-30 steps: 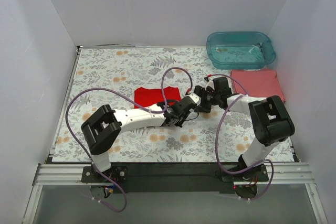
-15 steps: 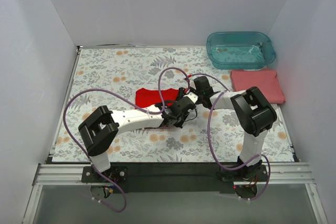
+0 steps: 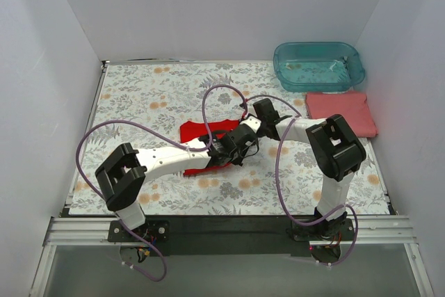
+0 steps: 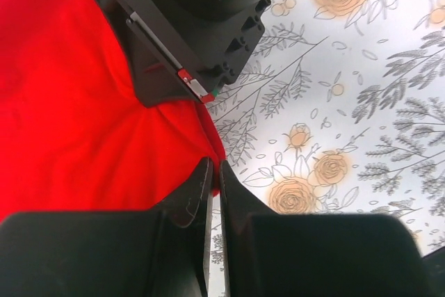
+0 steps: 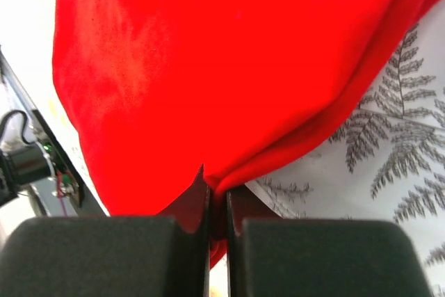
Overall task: Fold and stack the t-shirts
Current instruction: Neatly place the folded tshirt to the corner
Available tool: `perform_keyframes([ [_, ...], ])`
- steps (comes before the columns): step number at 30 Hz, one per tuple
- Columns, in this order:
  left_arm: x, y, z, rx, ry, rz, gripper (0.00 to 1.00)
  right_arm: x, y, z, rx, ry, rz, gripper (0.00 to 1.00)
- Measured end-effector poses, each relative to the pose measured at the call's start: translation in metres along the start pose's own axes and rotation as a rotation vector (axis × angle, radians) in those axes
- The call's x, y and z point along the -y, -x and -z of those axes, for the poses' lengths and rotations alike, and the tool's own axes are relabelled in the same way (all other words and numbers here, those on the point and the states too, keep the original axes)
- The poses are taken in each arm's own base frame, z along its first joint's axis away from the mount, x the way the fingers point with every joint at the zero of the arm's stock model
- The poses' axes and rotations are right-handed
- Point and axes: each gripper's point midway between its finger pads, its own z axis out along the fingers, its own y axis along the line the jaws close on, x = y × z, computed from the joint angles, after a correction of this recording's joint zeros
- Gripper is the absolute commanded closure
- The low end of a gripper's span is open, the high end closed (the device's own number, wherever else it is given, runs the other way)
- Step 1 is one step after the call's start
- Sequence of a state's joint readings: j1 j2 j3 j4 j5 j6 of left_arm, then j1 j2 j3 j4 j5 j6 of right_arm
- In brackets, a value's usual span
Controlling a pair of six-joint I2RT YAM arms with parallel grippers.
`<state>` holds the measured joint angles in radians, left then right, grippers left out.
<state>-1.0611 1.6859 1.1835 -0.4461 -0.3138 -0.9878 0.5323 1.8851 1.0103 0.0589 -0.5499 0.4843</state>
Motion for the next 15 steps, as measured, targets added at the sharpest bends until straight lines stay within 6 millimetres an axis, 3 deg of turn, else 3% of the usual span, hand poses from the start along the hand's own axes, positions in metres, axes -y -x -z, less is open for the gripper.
perform_keyframes([
  [5, 0.003, 0.0, 0.001, 0.006, -0.017, 0.017, 1.0, 0.001, -0.001, 0.006, -0.017, -0.027, 0.028, 0.99],
  [6, 0.004, -0.001, 0.0, 0.004, -0.02, 0.022, 1.0, 0.002, -0.001, 0.006, -0.021, -0.035, 0.027, 0.76],
  [7, 0.004, -0.001, 0.0, 0.005, -0.023, 0.027, 1.0, 0.003, -0.002, 0.007, -0.026, -0.041, 0.023, 0.68],
  [15, 0.013, -0.002, -0.002, 0.009, -0.063, 0.062, 1.0, 0.012, 0.004, 0.024, -0.016, -0.083, -0.013, 0.36],
])
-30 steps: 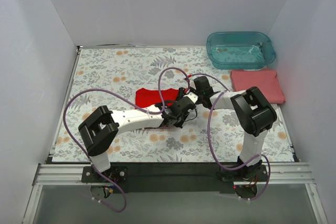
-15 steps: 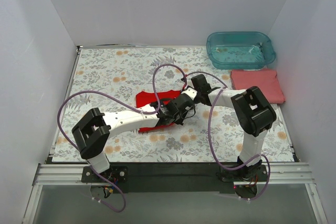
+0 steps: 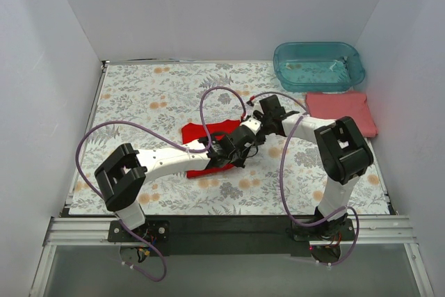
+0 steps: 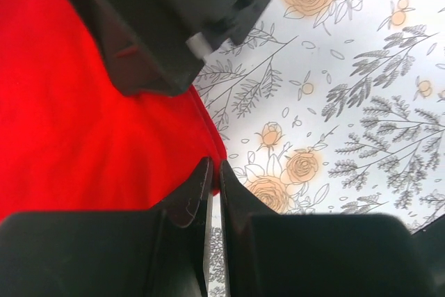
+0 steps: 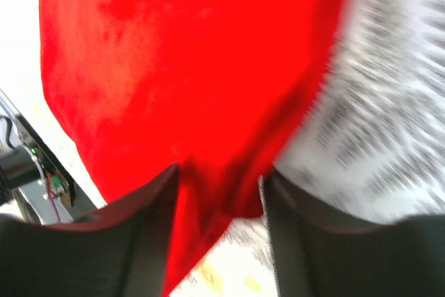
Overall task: Fold and stack the t-shirts
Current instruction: Neatly place the folded tshirt to the corner
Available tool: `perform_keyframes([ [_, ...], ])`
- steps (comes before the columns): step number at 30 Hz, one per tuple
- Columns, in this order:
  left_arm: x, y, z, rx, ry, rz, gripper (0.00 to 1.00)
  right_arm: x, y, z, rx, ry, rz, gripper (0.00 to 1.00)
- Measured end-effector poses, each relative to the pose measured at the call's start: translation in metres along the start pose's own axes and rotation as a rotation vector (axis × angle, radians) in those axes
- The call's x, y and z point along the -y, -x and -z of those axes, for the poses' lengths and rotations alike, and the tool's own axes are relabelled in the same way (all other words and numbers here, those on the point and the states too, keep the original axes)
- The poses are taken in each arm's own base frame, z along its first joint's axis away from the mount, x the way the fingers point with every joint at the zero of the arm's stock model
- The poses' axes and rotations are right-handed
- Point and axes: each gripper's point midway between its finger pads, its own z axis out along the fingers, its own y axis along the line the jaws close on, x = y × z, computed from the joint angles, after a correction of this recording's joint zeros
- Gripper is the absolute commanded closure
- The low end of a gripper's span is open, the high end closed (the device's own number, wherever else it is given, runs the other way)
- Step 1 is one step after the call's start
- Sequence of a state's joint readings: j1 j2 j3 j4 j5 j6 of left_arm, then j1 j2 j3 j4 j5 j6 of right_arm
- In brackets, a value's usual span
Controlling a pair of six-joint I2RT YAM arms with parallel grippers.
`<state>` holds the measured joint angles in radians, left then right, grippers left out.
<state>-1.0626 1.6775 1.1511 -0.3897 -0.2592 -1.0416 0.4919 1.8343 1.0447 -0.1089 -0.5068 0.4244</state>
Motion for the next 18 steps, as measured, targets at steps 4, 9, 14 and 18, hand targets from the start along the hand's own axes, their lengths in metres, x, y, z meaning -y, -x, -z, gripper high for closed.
perform_keyframes([
  [4, 0.003, 0.001, 0.0, 0.003, -0.011, 0.013, 1.0, 0.012, -0.001, 0.023, 0.044, -0.029, -0.069, 0.25],
  [9, 0.003, 0.001, 0.0, 0.004, -0.011, 0.024, 1.0, 0.02, -0.015, 0.033, 0.048, -0.032, -0.172, 0.22],
  [14, 0.004, 0.001, 0.0, 0.004, -0.011, 0.03, 1.0, 0.009, -0.031, 0.03, 0.053, 0.063, -0.285, 0.2],
  [18, 0.004, 0.001, 0.0, 0.004, -0.012, 0.032, 1.0, 0.001, -0.03, 0.025, 0.06, 0.112, -0.34, 0.2],
])
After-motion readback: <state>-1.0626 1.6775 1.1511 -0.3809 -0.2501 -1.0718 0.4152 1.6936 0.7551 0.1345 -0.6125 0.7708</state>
